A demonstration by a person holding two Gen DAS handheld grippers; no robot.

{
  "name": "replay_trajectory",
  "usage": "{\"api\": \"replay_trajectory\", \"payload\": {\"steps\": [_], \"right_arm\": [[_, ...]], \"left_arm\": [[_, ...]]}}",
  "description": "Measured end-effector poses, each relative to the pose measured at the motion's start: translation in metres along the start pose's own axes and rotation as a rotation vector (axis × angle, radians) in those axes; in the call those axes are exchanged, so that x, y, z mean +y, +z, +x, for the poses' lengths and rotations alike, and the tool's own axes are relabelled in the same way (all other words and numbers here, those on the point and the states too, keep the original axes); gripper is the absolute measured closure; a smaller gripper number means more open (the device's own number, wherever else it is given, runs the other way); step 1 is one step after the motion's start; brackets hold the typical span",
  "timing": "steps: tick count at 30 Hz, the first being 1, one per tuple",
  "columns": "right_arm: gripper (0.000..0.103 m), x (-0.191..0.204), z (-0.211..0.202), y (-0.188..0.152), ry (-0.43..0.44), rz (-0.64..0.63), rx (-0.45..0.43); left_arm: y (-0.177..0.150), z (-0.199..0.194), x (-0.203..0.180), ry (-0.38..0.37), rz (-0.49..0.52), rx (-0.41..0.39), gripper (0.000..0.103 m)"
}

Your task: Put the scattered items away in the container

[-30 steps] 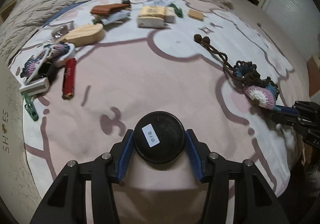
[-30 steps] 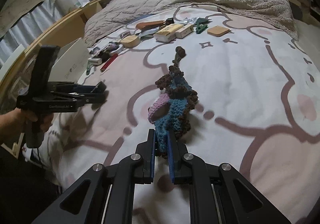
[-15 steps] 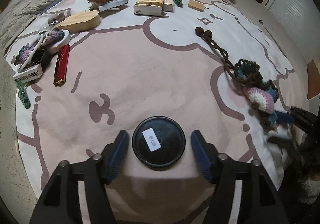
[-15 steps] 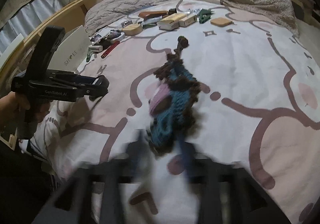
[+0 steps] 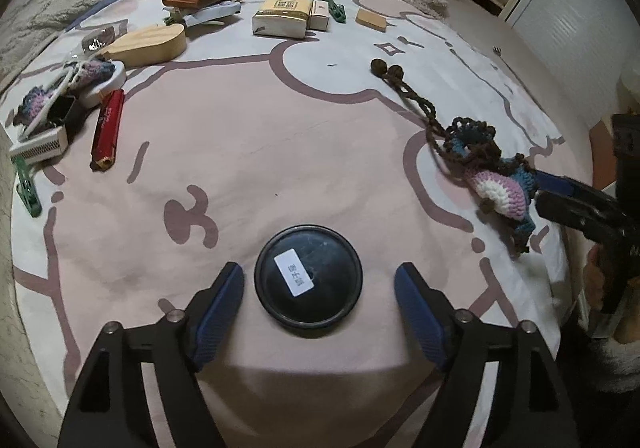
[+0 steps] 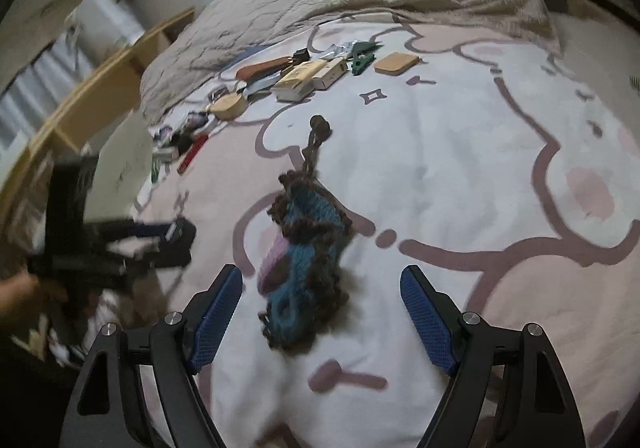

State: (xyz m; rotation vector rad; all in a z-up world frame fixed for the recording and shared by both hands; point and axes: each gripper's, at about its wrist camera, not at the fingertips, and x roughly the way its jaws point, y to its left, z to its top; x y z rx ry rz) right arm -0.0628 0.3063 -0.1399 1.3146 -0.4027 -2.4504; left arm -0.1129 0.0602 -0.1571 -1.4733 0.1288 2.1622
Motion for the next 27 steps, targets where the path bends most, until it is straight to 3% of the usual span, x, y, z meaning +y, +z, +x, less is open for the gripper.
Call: {"api": "replay_trajectory", "payload": {"steps": [4,11,14,18,22,27], "right_arm": [[0.023,0.003,0.015,0.006,0.034,0.050,0.015],[0.059,0.008,0.032,0.007,-0.008,0.063,0.009],[0.065,0.010,0.032,0.005,-0.003,0.059,-0.004],[0.068,0.020,0.028,0.002,-0.039,0.002,-0.026],[0.071,0.026,0.026,0.000,-0.064,-0.024,-0.050],[0.072,0.029,0.021,0.002,-0.067,-0.034,-0.078]], "left_arm": [[-0.002,0.001,-0.001,0.009,0.008,-0.009,0.024],[-0.001,-0.002,0.011,-0.036,-0.097,-0.022,0.024],[0.000,-0.003,0.013,-0.039,-0.124,-0.032,0.024],[0.000,0.000,0.007,0.006,-0.084,-0.028,0.030],[-0.002,0.001,0.004,0.052,-0.030,-0.036,0.054],[-0.003,0.000,0.006,0.043,-0.018,-0.036,0.054]]}}
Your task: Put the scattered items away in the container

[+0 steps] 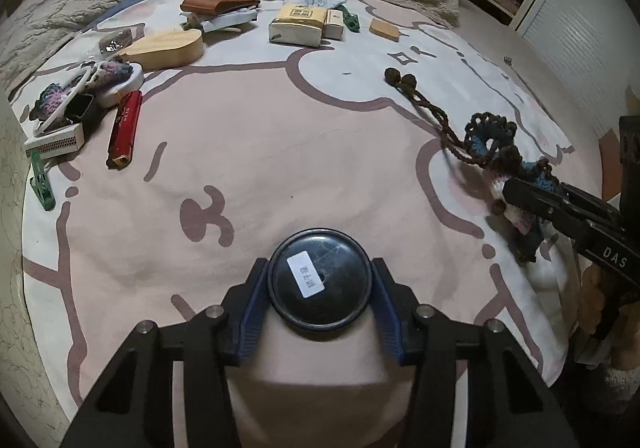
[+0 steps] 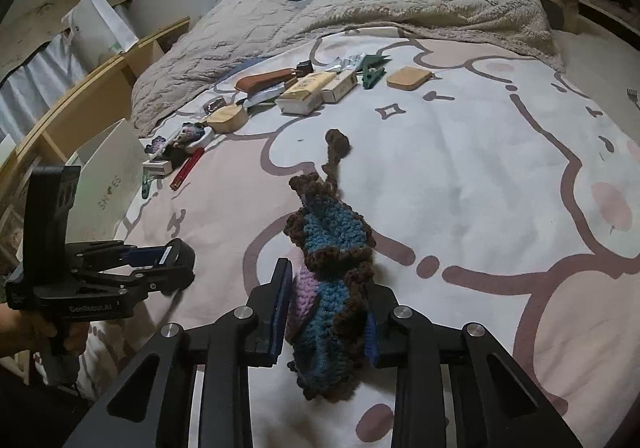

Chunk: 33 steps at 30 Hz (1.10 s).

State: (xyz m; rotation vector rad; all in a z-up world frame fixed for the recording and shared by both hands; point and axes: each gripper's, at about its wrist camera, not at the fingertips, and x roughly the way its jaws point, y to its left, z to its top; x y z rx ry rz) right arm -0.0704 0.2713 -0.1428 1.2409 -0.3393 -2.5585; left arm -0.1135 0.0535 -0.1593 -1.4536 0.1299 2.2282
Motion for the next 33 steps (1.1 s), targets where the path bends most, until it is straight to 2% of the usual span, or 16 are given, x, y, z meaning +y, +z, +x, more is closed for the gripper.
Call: {"api": "replay_trajectory", "payload": {"steps": [10,21,25,33], "right_arm": [[0.073,0.011,-0.012,0.009,-0.010,-0.043,-0.045],[0.073,0.035,-0.041,0.051,0.020,-0.133,-0.158],[0.073,0.054,-0.051,0.065,0.014,-0.204,-0.206],[0.073,0.093,-0.058,0.086,0.034,-0.339,-0.238]], "left_arm": [[0.007,-0.008,-0.005,0.022,0.002,0.001,0.054],[0.031,-0.068,-0.008,0.024,0.012,-0.169,0.054],[0.037,-0.086,-0.005,0.082,0.007,-0.193,0.054],[0.037,-0.121,0.010,0.128,-0.018,-0.263,0.054]]}}
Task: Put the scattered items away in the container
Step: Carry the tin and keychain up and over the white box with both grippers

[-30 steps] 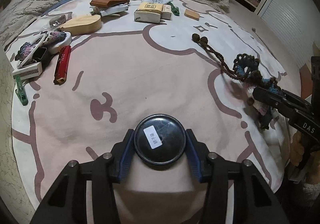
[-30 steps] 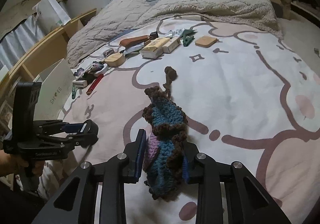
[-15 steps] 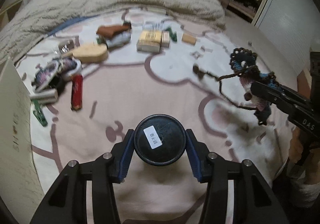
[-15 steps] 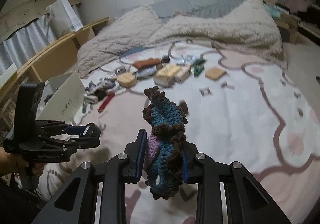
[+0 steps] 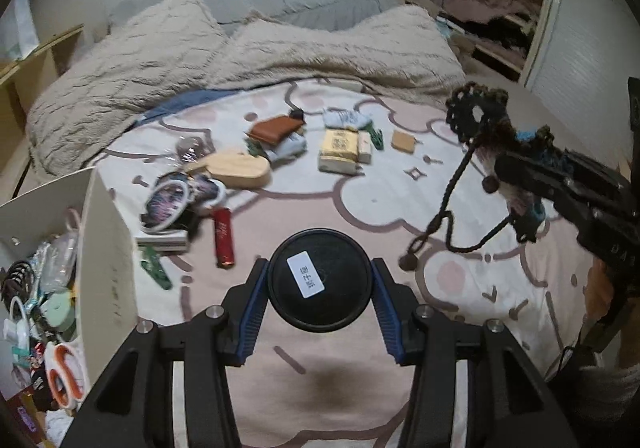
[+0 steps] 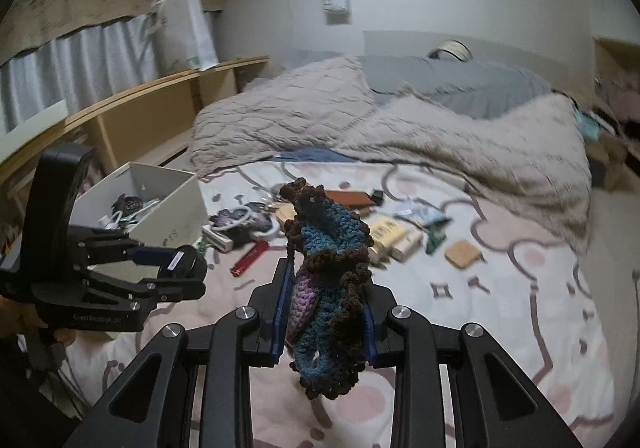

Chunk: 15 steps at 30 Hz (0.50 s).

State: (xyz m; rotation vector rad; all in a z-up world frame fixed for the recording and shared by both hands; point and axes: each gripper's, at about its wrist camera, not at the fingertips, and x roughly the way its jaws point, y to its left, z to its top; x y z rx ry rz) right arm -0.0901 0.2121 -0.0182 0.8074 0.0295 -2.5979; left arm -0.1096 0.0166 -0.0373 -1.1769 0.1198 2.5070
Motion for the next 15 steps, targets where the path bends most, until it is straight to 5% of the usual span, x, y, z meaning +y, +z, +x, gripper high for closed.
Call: {"api": "replay_trajectory", "payload": {"steps": [15], "right_arm": [[0.073,0.051,0.016,0.063,0.129,-0.093,0.009]], "left_arm": [[0.000,-0.063,0.080,0.169,-0.164,-0.130,0.054]]}}
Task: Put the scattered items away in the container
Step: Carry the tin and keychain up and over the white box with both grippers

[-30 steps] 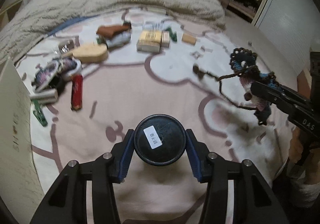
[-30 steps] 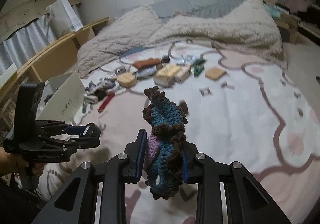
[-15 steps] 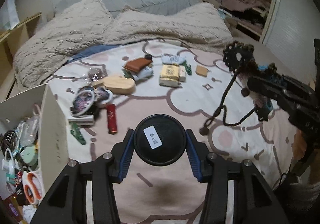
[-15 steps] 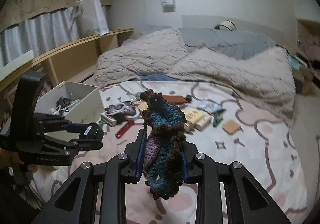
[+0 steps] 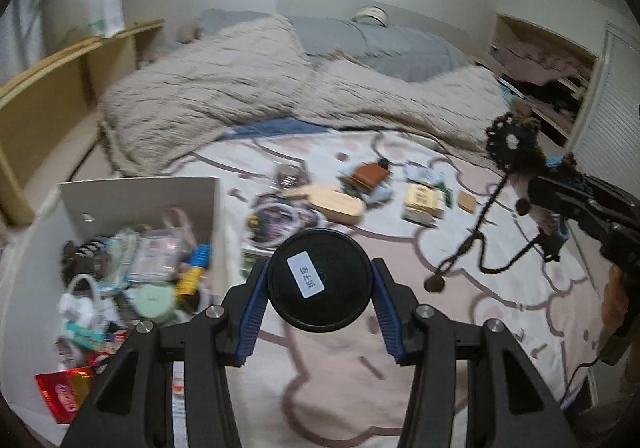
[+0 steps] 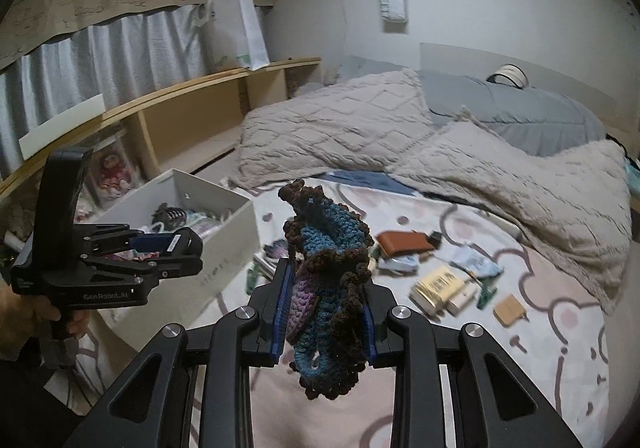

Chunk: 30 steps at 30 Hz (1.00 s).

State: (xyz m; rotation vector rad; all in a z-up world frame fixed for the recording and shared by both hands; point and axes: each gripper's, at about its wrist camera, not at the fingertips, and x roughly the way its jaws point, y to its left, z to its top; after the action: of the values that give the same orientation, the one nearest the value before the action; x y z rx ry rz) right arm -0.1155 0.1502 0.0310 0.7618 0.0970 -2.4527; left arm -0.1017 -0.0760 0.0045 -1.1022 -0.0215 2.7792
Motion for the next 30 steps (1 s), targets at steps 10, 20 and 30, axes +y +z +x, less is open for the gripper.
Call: {"api": "replay_trajectory", "payload": {"steps": [10,20,30], "right_arm": [[0.073,0.030,0.004,0.031,0.067,-0.041,-0.028],[0.073,0.058,0.012,0.055,0.129,-0.057,-0.068],[0.073,0.099,0.029,0.087,0.205,-0.095,-0.093]], "left_arm": [[-0.011,-0.020,0.048,0.143,-0.040,-0.043,0.054],[-0.014,-0.029,0.089,0.241,-0.089,-0.069,0.054],[-0.010,-0.027,0.134,0.267,-0.198,-0.049,0.054]]}}
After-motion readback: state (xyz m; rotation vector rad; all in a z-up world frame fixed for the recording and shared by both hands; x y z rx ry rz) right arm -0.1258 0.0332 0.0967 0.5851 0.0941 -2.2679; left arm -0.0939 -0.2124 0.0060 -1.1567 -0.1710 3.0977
